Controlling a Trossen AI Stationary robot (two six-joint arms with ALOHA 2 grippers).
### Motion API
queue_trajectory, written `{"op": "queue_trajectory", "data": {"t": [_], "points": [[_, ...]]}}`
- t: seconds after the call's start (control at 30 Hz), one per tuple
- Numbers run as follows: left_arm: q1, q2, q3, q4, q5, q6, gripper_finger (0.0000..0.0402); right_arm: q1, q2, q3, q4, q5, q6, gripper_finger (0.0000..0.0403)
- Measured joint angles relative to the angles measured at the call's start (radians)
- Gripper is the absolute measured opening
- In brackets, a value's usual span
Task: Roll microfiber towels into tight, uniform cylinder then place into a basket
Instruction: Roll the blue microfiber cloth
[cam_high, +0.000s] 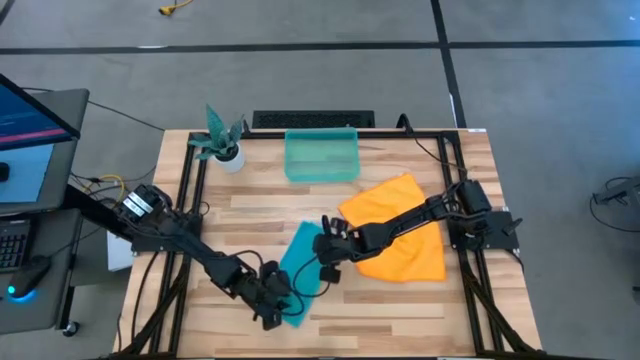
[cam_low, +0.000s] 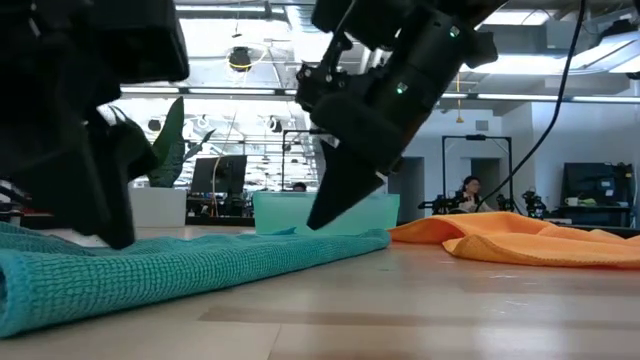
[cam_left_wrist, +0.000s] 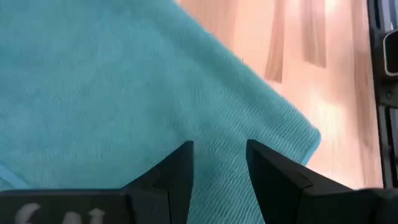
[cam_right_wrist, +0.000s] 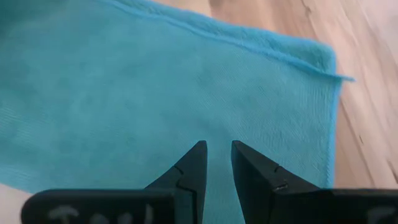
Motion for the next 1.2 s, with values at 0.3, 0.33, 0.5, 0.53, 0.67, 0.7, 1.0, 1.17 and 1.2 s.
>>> {"op": "queue_trajectory", "data": {"t": [0.3,0.33,0.5,0.53,0.67,0.7,1.0,1.17,1.2], "points": [[-0.021,-0.002,0.017,-0.03,-0.008,0.016,0.0139,-0.006,0.0,0.0,-0.144,-0.001,0.067,0.0097],[-0.022,-0.002,0.017,-0.038,-0.009,0.013,0.0139,-0.009,0.0,0.0,-0.144,0.0,0.079,0.0097],[-0.023,-0.003,0.018,-0.08,-0.005,-0.029,0.0139,-0.056,0.002,-0.012,-0.041,0.04,0.079,0.0097],[-0.023,-0.003,0.018,-0.088,-0.004,-0.036,0.0139,-0.072,0.002,-0.019,-0.014,0.049,0.073,0.0097],[-0.021,-0.003,0.018,-0.123,-0.001,-0.053,0.0139,-0.149,0.003,-0.028,0.04,0.053,0.056,0.0097],[-0.019,-0.003,0.018,-0.129,-0.001,-0.053,0.0139,-0.164,0.003,-0.027,0.037,0.052,0.057,0.0097],[-0.017,-0.004,0.018,-0.166,-0.01,-0.04,0.0139,-0.111,-0.016,-0.028,-0.084,0.053,0.069,0.0097],[-0.018,-0.004,0.018,-0.164,-0.014,-0.039,0.0139,-0.057,-0.016,-0.018,-0.127,0.058,0.07,0.0097],[-0.018,-0.004,0.018,-0.164,-0.015,-0.038,0.0139,-0.049,-0.016,-0.013,-0.141,0.07,0.071,0.0097]]}}
